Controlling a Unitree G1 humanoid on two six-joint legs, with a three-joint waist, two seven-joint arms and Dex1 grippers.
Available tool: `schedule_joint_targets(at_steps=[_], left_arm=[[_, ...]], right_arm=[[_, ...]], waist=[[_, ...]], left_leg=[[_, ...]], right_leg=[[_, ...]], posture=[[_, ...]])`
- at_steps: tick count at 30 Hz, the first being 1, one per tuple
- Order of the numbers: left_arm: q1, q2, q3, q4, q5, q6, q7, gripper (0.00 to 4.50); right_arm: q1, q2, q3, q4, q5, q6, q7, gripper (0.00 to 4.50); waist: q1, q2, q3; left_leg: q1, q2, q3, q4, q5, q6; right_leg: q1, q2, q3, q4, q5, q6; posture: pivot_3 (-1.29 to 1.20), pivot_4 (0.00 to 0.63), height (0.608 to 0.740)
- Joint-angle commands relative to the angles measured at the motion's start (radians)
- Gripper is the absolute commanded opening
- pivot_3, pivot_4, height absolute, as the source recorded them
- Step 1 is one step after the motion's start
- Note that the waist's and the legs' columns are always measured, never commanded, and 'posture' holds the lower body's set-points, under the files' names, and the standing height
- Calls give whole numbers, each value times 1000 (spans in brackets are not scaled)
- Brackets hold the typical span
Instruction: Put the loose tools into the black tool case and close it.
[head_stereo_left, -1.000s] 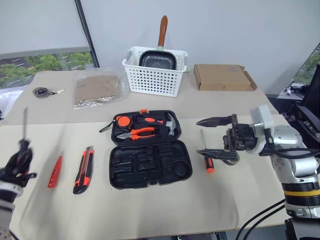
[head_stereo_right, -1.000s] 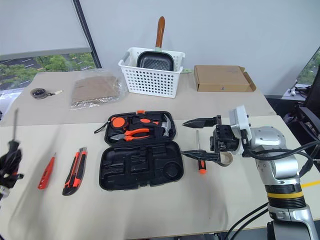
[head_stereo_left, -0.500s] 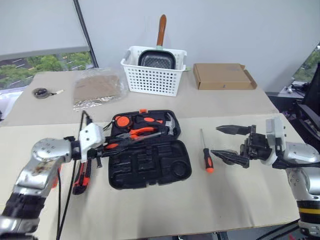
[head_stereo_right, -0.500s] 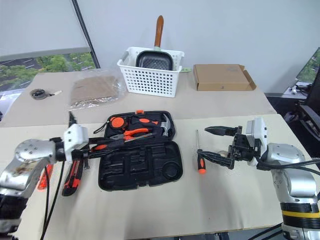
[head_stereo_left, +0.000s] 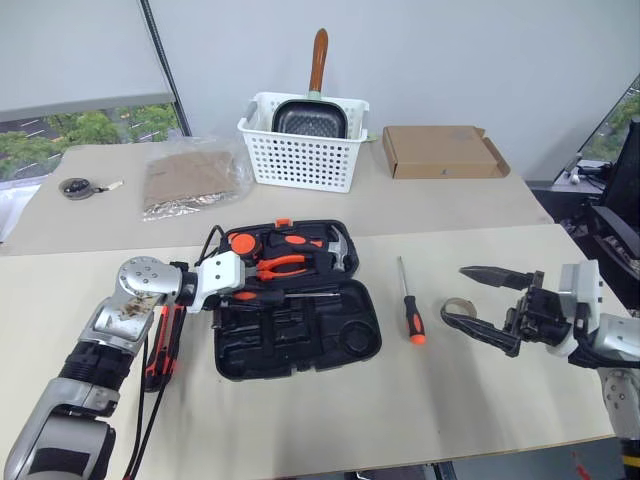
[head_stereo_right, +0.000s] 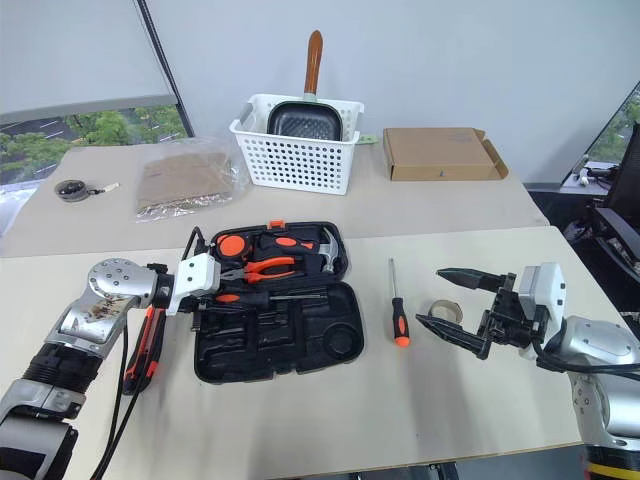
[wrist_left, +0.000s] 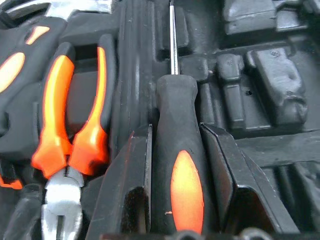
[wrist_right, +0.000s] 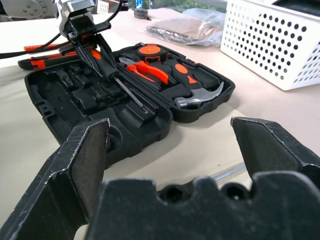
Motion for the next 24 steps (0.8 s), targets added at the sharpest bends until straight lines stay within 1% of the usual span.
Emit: schedule_joint_targets(at_steps=[1,8,9,10,14,16,17,20,22,24], left_arm=[[-7,-14,1,3,14,0,15,995],[-20,-33,-1,33,62,-5,54,995],[-21,-34,0,34,63,-3,59,2000],[-20,-34,3,34,62,-3,63,2167],[-9,-26,25,16,47,0,71,3505],[-11,-26,42,6,47,-18,96,4247],[-8,-26,55,-12,31,-16,98,4455],[20,-43,114,-111,-38,25,138,4455],[36,-63,146,-157,-50,47,198,4455],[47,-94,167,-187,-48,78,268,3924]], right_arm=[[-3,-10,-38,-31,12,-33,-1,4500],[2,-8,-36,-22,6,-51,7,4500],[3,-8,-36,-19,4,-55,9,4500],[5,-7,-35,-16,4,-59,11,4500],[7,-6,-32,-2,2,-72,18,4500],[5,-7,-30,5,1,-77,22,4500],[4,-7,-28,5,0,-77,21,4500],[1,-8,-29,-5,0,-72,14,4500],[4,-8,-30,-15,0,-67,8,4500],[9,-6,-29,-22,0,-65,2,4500]], waist=[[0,0,0],[4,0,0],[5,0,0],[5,0,0],[8,1,0],[8,1,0],[8,1,0],[5,1,0],[5,1,0],[5,1,0]], left_leg=[[0,0,0,0,0,0],[1,0,-1,1,1,0],[1,0,-1,1,1,1],[1,0,-1,1,1,1],[2,0,-2,2,2,1],[2,0,-2,2,3,1],[2,0,-2,2,3,1],[0,0,-2,1,2,2],[-1,0,-2,1,2,2],[-1,-1,-1,1,2,2]], right_leg=[[0,0,0,0,0,0],[1,0,0,1,0,0],[1,0,0,1,0,0],[2,0,0,1,0,0],[3,0,0,2,1,1],[2,0,0,2,1,1],[2,0,0,2,1,1],[1,0,0,1,1,1],[1,0,0,0,1,1],[1,-1,1,0,1,1]], posture=[[0,150,700],[0,150,700],[0,150,700],[0,150,700],[0,150,700],[0,150,700],[0,150,700],[0,150,700],[0,150,700],[0,150,700]])
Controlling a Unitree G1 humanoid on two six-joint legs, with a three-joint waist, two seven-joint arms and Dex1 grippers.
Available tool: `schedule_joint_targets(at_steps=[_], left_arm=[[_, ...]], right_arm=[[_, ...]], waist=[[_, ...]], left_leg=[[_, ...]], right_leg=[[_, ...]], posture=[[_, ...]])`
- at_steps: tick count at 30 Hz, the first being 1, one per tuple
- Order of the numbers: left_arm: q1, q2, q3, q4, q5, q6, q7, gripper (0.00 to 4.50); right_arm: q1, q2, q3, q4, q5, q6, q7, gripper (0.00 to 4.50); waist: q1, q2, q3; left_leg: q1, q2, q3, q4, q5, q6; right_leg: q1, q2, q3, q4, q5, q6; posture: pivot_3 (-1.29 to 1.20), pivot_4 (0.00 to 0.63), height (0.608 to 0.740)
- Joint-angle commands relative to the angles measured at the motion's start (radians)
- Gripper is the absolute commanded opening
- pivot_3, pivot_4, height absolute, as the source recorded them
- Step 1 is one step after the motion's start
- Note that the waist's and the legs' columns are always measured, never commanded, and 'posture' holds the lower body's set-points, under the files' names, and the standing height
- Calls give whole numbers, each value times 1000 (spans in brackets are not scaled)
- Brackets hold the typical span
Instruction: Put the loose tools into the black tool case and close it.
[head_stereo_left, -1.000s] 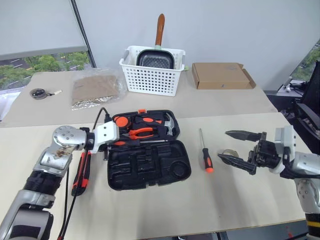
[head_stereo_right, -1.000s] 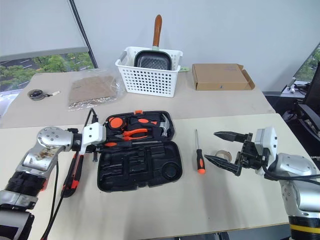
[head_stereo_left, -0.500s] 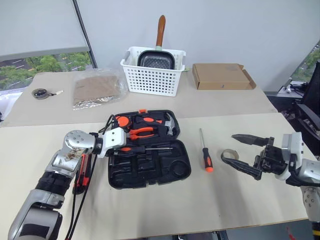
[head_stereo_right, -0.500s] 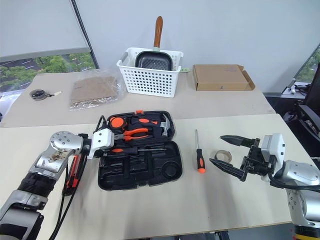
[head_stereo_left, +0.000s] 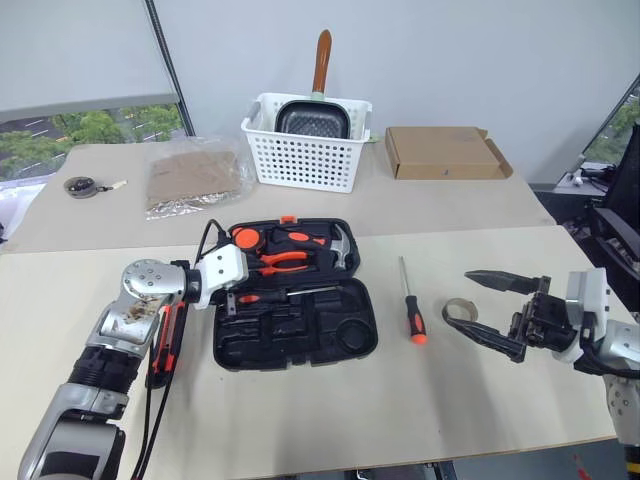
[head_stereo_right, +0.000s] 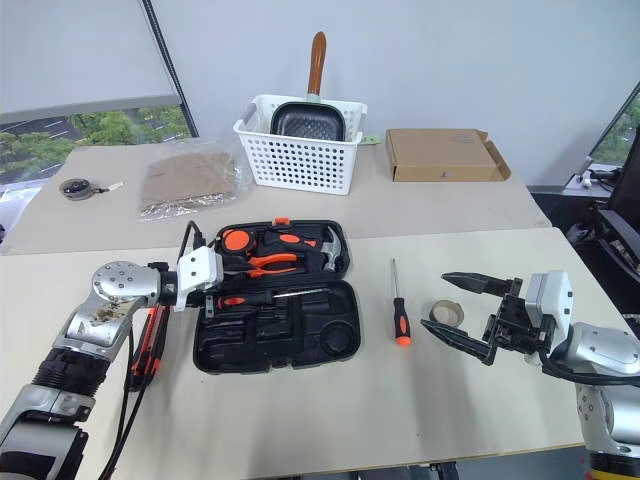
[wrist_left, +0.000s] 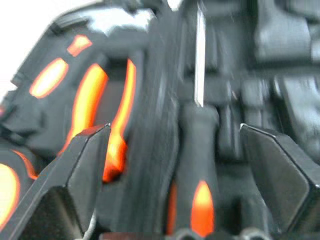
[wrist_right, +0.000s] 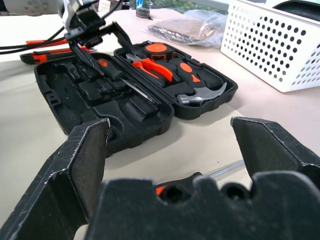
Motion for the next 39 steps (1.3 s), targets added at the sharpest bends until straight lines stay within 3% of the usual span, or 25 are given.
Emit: schedule_joint_targets(at_steps=[1,11,20,25,30,39], left_arm=[[14,-39,63,-84,-22,42,122,3791],[71,-78,-35,-13,78,-8,154,104],[45,-111,-118,202,180,-181,168,26],[1,-161,-16,208,42,-185,174,26],[19,-162,48,94,-168,-103,17,26],[7,-118,-16,68,-110,-24,-56,26]], right_arm=[[1,-4,-17,-39,4,-16,-16,4500],[-13,-7,-2,-46,5,-8,-37,4500],[4,-13,-2,-55,-4,-7,-50,4500],[12,-15,-7,-56,-5,-11,-53,4500],[13,-14,-4,-55,-7,-14,-55,4500],[-9,-18,1,-45,-10,-13,-52,4500]], waist=[[1,0,0],[3,0,0],[14,3,-3],[13,5,-4],[8,4,-3],[12,4,-3]], left_leg=[[0,-1,0,0,0,0],[2,-2,0,0,0,0],[4,-2,0,1,0,1],[4,-2,-1,2,1,2],[1,-1,-1,2,1,1],[1,-3,0,2,0,3]], right_leg=[[0,-1,0,0,0,0],[1,-2,0,1,0,1],[3,-3,0,1,0,1],[4,-3,0,1,1,2],[1,-2,-1,2,2,2],[1,-3,0,0,2,2]], posture=[[0,150,700],[0,150,700],[0,150,700],[0,150,700],[0,150,700],[0,150,700]])
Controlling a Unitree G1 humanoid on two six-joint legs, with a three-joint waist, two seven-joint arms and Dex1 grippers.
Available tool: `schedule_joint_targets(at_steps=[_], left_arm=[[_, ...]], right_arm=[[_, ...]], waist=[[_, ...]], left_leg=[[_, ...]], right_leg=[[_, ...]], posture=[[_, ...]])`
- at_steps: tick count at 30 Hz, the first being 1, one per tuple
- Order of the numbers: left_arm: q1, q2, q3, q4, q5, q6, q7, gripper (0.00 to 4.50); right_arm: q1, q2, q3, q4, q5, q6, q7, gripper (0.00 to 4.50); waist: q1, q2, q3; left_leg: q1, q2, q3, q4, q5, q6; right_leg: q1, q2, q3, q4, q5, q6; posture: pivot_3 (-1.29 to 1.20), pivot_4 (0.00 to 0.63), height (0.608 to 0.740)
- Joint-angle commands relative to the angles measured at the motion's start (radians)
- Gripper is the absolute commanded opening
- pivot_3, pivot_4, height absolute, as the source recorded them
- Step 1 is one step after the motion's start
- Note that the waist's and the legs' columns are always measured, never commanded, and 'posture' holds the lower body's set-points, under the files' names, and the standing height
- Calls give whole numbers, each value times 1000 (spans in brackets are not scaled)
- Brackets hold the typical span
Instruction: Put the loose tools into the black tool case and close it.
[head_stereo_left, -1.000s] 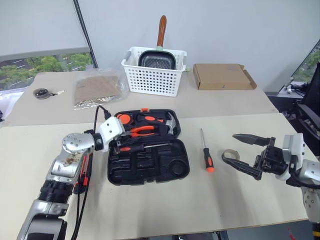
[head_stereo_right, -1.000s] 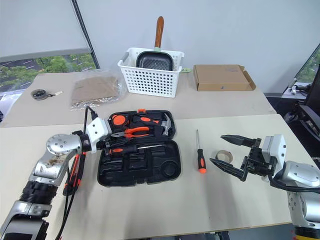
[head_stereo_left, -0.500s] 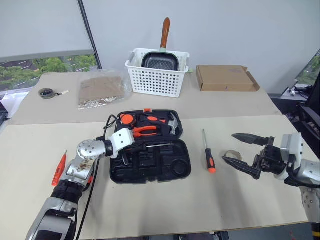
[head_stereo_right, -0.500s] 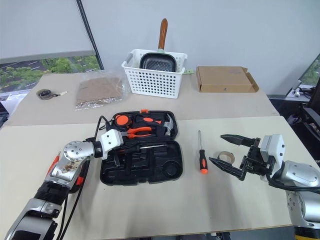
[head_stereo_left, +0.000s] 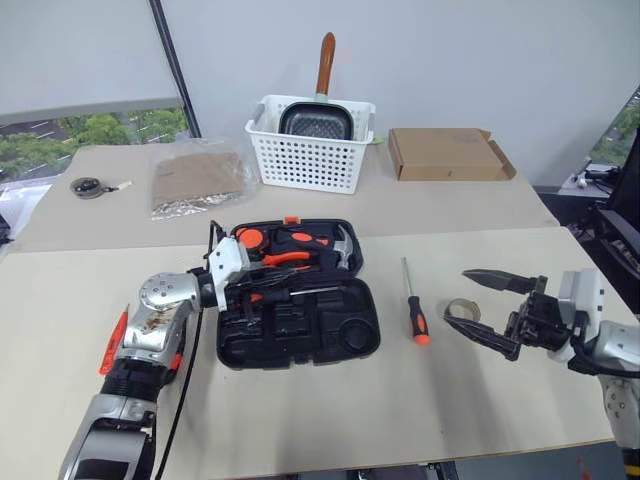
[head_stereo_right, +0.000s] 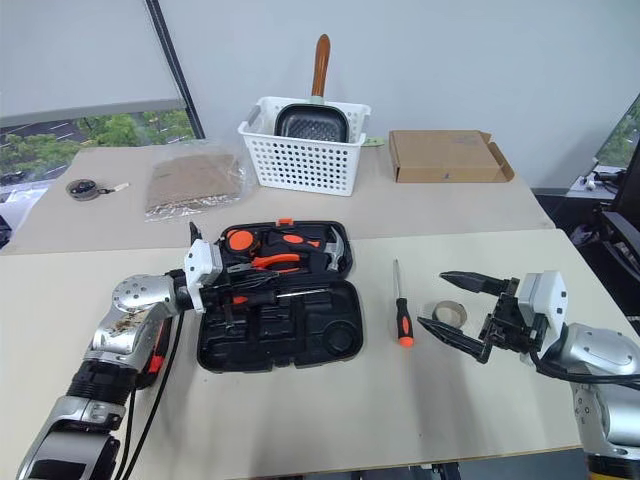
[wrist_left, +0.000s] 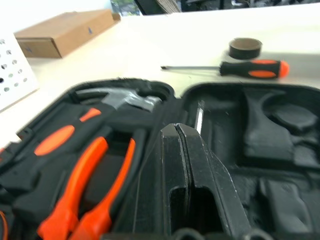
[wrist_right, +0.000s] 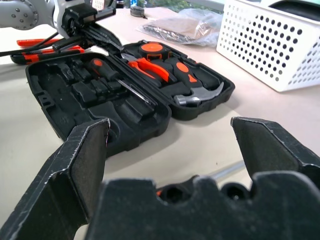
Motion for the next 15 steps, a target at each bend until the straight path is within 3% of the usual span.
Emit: schedule_joint_targets(at_steps=[1,15], left_arm=[[-19,18,-37,-28,49,25,-2,26],[-55,31,-152,-8,197,233,48,26]], right_arm=[[-12,-18,-21,-23,0,-15,-1,4500],[17,-19,-29,-70,4,1,-29,4500]], waist=[[2,0,0],[2,1,0]], left_leg=[[0,0,0,0,0,0],[1,0,-1,0,0,0]], right_leg=[[0,0,0,0,0,0],[1,0,0,1,0,0]], posture=[[0,150,700],[0,150,700]])
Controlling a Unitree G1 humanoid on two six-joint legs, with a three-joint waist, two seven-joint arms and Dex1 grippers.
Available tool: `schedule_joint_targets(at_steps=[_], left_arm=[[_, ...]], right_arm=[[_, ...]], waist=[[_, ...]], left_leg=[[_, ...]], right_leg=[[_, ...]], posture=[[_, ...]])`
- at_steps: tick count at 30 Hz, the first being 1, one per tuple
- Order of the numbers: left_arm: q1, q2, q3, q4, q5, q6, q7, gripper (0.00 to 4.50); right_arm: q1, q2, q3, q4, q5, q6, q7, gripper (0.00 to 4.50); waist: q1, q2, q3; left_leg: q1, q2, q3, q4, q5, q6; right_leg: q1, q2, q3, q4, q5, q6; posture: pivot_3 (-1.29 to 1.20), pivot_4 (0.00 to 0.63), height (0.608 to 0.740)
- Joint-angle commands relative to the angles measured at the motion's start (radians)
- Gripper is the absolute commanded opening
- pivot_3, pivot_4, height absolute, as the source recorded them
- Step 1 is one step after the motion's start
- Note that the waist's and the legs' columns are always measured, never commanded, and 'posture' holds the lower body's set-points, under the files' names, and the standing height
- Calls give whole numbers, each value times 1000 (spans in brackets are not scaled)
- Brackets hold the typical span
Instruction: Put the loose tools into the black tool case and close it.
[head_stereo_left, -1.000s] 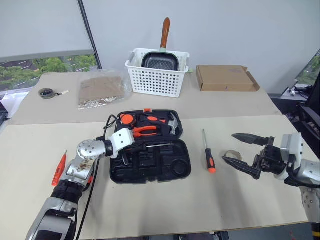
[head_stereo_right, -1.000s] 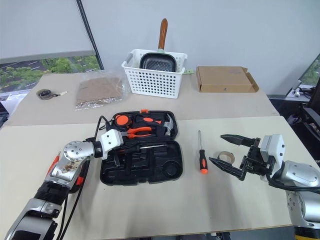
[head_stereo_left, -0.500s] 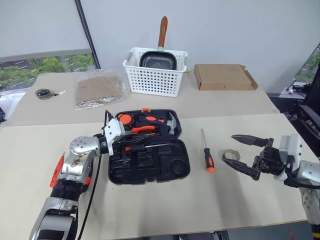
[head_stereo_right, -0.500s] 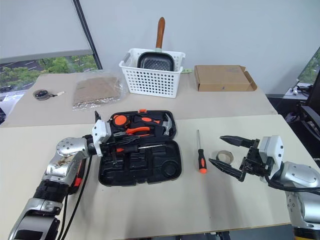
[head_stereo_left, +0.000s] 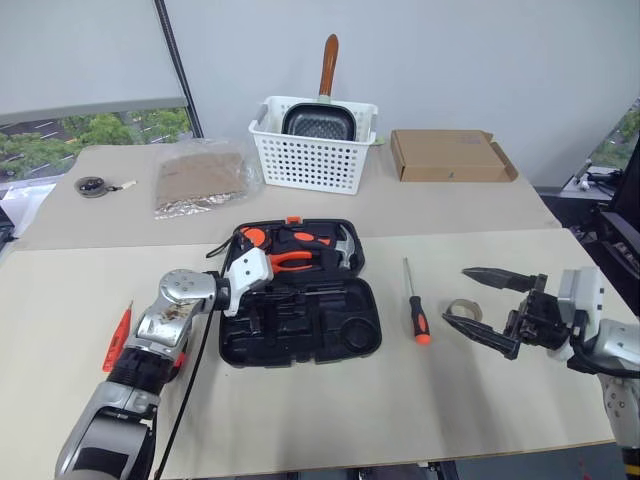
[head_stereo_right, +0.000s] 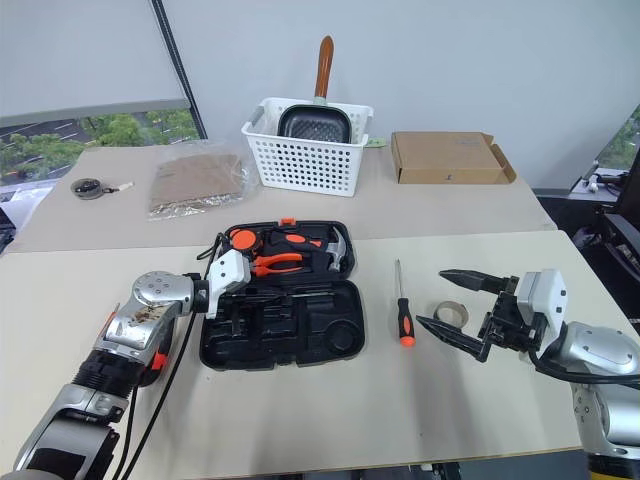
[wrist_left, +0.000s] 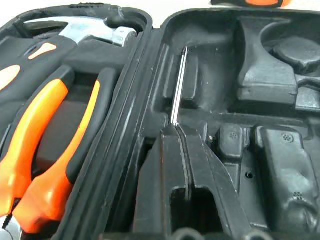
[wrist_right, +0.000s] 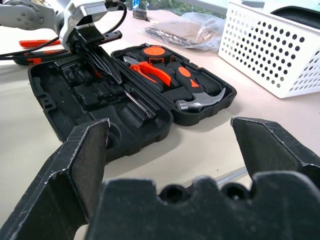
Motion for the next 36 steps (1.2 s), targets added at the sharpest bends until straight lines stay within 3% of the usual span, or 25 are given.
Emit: schedule_joint_targets(at_steps=[1,6,10,16,23,29,30,33,36], left_arm=[[6,4,-34,-1,42,69,21,26],[9,-25,19,-36,-11,64,44,26],[26,-26,101,-124,-115,100,29,26],[80,79,170,-355,-290,244,-75,1895],[117,214,182,-517,-364,338,-137,4414],[156,252,183,-558,-377,334,-148,4414],[167,255,184,-562,-375,327,-150,4500],[192,258,187,-568,-368,308,-153,4500],[213,262,193,-566,-363,286,-157,4500]], right_arm=[[6,-19,-25,-53,6,8,-17,4500],[14,-26,5,-97,-14,88,-90,4500],[21,-13,37,-171,-66,202,-246,4500],[5,-19,162,-296,-153,432,-435,4500],[-89,34,268,-368,-176,753,-633,4500],[-178,108,339,-354,-215,910,-754,4500],[-198,124,354,-345,-220,941,-772,4089],[-242,158,369,-330,-236,1006,-813,3446],[-261,162,377,-329,-244,1044,-827,2404]], waist=[[1,0,0],[1,0,0],[-1,-1,0],[-11,-1,0],[-16,-1,1],[-19,-1,1],[-21,-1,1],[-27,-1,1],[-27,-1,1]], left_leg=[[0,0,0,0,0,0],[0,0,0,0,0,0],[-2,0,-1,1,0,0],[-7,1,0,0,1,-1],[-7,0,-1,1,0,0],[-8,0,-3,1,0,-1],[-8,0,-3,0,1,-1],[-9,0,-2,0,1,-1],[-10,0,-2,0,1,-2]], right_leg=[[0,0,0,0,0,0],[1,0,0,0,0,0],[-1,0,0,0,0,0],[-6,1,0,-1,0,0],[-5,0,0,-1,0,0],[-6,2,0,-1,-1,0],[-6,2,0,-1,-1,0],[-6,2,0,-2,-1,0],[-7,2,0,-2,-1,0]], posture=[[0,150,700],[0,150,700],[0,150,700],[0,150,700],[0,150,700],[0,150,700],[0,150,700],[0,150,700],[0,150,700]])
